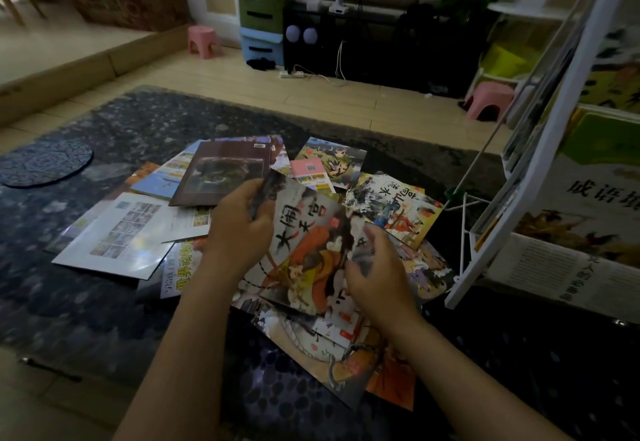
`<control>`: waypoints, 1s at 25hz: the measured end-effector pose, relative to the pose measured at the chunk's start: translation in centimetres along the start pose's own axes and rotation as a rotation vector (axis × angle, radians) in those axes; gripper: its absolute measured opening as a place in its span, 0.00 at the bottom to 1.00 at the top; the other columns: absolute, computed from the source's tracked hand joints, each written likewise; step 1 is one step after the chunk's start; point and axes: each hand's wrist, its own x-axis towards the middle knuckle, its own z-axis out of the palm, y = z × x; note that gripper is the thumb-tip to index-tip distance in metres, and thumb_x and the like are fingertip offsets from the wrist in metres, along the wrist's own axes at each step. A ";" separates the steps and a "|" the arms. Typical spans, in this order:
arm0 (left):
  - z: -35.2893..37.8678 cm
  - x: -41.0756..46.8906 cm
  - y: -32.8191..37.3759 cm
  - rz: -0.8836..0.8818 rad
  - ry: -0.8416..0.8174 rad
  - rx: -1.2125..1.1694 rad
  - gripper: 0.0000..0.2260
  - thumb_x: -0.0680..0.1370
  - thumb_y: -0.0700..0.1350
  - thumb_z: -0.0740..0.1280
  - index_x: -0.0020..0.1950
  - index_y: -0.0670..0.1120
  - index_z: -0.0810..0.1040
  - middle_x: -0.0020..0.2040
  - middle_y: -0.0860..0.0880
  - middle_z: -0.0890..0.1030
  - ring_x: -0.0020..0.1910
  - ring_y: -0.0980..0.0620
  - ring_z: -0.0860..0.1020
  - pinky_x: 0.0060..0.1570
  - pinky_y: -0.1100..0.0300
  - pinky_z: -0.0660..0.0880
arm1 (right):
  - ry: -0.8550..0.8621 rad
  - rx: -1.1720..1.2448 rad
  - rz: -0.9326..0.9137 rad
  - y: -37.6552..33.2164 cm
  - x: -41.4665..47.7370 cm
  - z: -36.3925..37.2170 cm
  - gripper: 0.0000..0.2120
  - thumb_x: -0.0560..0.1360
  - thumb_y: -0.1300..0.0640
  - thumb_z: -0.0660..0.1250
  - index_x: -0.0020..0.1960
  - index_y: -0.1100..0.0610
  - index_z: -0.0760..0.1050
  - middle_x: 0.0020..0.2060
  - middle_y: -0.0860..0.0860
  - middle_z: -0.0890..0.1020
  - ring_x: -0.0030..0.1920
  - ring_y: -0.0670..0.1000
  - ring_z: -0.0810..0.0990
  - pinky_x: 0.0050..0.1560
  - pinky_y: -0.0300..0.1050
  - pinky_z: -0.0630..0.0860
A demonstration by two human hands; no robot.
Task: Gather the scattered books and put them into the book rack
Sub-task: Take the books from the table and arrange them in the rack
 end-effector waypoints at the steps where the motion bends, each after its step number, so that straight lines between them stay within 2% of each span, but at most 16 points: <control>1: 0.0 -0.1 0.3 0.054 -0.038 -0.021 0.09 0.80 0.40 0.64 0.55 0.52 0.78 0.46 0.58 0.82 0.47 0.57 0.81 0.46 0.54 0.79 | 0.025 0.028 0.002 -0.9 0.6 -0.6 0.27 0.77 0.52 0.70 0.70 0.46 0.61 0.61 0.42 0.70 0.62 0.43 0.69 0.59 0.38 0.69; 3: -0.2 -0.2 0.7 0.117 -0.085 -0.106 0.10 0.81 0.39 0.64 0.58 0.50 0.79 0.47 0.59 0.83 0.47 0.60 0.81 0.44 0.62 0.78 | 0.078 -0.082 -0.075 -2.5 1.9 -1.8 0.41 0.73 0.46 0.73 0.77 0.50 0.54 0.70 0.47 0.67 0.70 0.47 0.65 0.69 0.46 0.67; 4: -0.3 -0.3 1.0 0.150 -0.105 -0.108 0.11 0.81 0.39 0.64 0.61 0.50 0.79 0.48 0.60 0.83 0.48 0.62 0.81 0.44 0.65 0.77 | 0.086 -0.174 -0.122 -3.3 2.3 -2.4 0.47 0.72 0.44 0.74 0.80 0.51 0.48 0.75 0.50 0.61 0.75 0.50 0.60 0.74 0.49 0.62; 6: -0.3 -0.6 1.5 0.206 -0.183 -0.042 0.14 0.81 0.40 0.64 0.64 0.52 0.78 0.48 0.63 0.82 0.48 0.64 0.79 0.44 0.69 0.74 | 0.046 -0.334 -0.247 -5.1 2.8 -3.4 0.53 0.71 0.46 0.76 0.81 0.50 0.41 0.79 0.50 0.53 0.78 0.50 0.52 0.76 0.49 0.55; 7: -0.2 -0.7 1.8 0.218 -0.229 -0.040 0.14 0.81 0.40 0.64 0.64 0.54 0.77 0.44 0.65 0.81 0.45 0.65 0.79 0.42 0.71 0.72 | -0.024 -0.367 -0.303 -5.9 3.1 -3.9 0.53 0.71 0.47 0.76 0.81 0.49 0.41 0.79 0.50 0.56 0.78 0.51 0.55 0.75 0.49 0.58; 8: -0.1 -0.9 2.1 0.220 -0.265 -0.058 0.15 0.80 0.40 0.65 0.64 0.56 0.77 0.40 0.65 0.81 0.41 0.65 0.78 0.39 0.72 0.71 | -0.110 -0.360 -0.324 -6.9 3.2 -4.3 0.50 0.72 0.50 0.76 0.81 0.47 0.46 0.76 0.51 0.62 0.75 0.51 0.63 0.72 0.48 0.65; 10: -0.2 -1.0 2.2 0.210 -0.282 -0.065 0.17 0.79 0.42 0.67 0.65 0.58 0.75 0.33 0.60 0.79 0.33 0.61 0.77 0.35 0.68 0.72 | -0.227 -0.281 -0.310 -7.7 3.5 -4.7 0.35 0.73 0.54 0.75 0.75 0.48 0.63 0.64 0.48 0.76 0.62 0.48 0.76 0.57 0.40 0.76; 11: -0.4 -0.9 1.9 0.195 -0.270 -0.039 0.17 0.78 0.44 0.69 0.66 0.57 0.75 0.32 0.57 0.78 0.32 0.59 0.77 0.34 0.63 0.74 | -0.217 -0.248 -0.291 -7.7 3.4 -4.9 0.25 0.74 0.55 0.74 0.68 0.48 0.68 0.57 0.45 0.78 0.55 0.45 0.78 0.50 0.36 0.76; 12: -0.8 -0.8 1.4 0.162 -0.248 0.009 0.18 0.77 0.47 0.71 0.66 0.56 0.76 0.36 0.56 0.79 0.35 0.56 0.78 0.36 0.58 0.78 | -0.180 -0.202 -0.255 -7.4 3.3 -4.9 0.19 0.76 0.55 0.73 0.63 0.49 0.70 0.52 0.43 0.78 0.50 0.41 0.78 0.45 0.34 0.75; 14: -1.5 -0.5 0.6 0.083 -0.192 0.108 0.18 0.74 0.48 0.74 0.63 0.54 0.77 0.46 0.52 0.81 0.40 0.55 0.80 0.41 0.55 0.80 | -0.084 -0.093 -0.150 -6.1 3.0 -5.1 0.14 0.77 0.53 0.72 0.57 0.50 0.69 0.47 0.42 0.78 0.46 0.39 0.77 0.43 0.37 0.76; 17: -1.3 -0.6 0.4 0.086 -0.170 0.082 0.17 0.75 0.41 0.73 0.61 0.54 0.76 0.44 0.48 0.78 0.37 0.51 0.80 0.39 0.50 0.81 | 0.011 -0.034 -0.023 -5.0 2.1 -5.2 0.18 0.76 0.52 0.73 0.60 0.50 0.67 0.51 0.44 0.79 0.52 0.46 0.80 0.49 0.45 0.80; 19: -0.6 -0.9 0.9 0.164 -0.168 0.101 0.18 0.75 0.39 0.72 0.62 0.53 0.76 0.44 0.52 0.77 0.38 0.56 0.78 0.38 0.62 0.79 | 0.065 -0.113 -0.084 -5.1 1.6 -5.4 0.33 0.76 0.56 0.73 0.74 0.48 0.58 0.63 0.46 0.75 0.59 0.48 0.77 0.56 0.46 0.78; 20: -0.3 -1.1 1.1 0.206 -0.157 0.115 0.18 0.75 0.38 0.72 0.63 0.53 0.77 0.45 0.56 0.76 0.40 0.58 0.77 0.39 0.69 0.76 | 0.093 -0.183 -0.142 -5.2 1.3 -5.6 0.41 0.76 0.59 0.72 0.79 0.47 0.50 0.68 0.48 0.70 0.60 0.49 0.76 0.57 0.47 0.77; 21: 0.0 -1.3 1.3 0.240 -0.145 0.121 0.19 0.75 0.38 0.72 0.64 0.51 0.77 0.45 0.58 0.76 0.42 0.60 0.76 0.40 0.73 0.73 | 0.114 -0.266 -0.195 -5.1 1.1 -5.8 0.45 0.77 0.61 0.71 0.80 0.45 0.45 0.68 0.48 0.68 0.55 0.51 0.76 0.53 0.47 0.77; 23: 0.4 -1.5 1.8 0.289 -0.135 0.120 0.19 0.75 0.36 0.72 0.64 0.49 0.77 0.46 0.60 0.75 0.44 0.64 0.75 0.42 0.78 0.69 | 0.140 -0.450 -0.274 -4.7 0.6 -6.1 0.43 0.77 0.62 0.69 0.81 0.45 0.46 0.61 0.51 0.68 0.48 0.52 0.76 0.44 0.46 0.76; 25: 0.8 -1.8 2.3 0.327 -0.129 0.121 0.19 0.75 0.35 0.72 0.64 0.47 0.78 0.46 0.58 0.74 0.44 0.69 0.74 0.43 0.79 0.68 | 0.159 -0.549 -0.276 -4.3 0.2 -6.2 0.37 0.77 0.61 0.69 0.79 0.48 0.55 0.61 0.54 0.68 0.51 0.56 0.76 0.46 0.50 0.78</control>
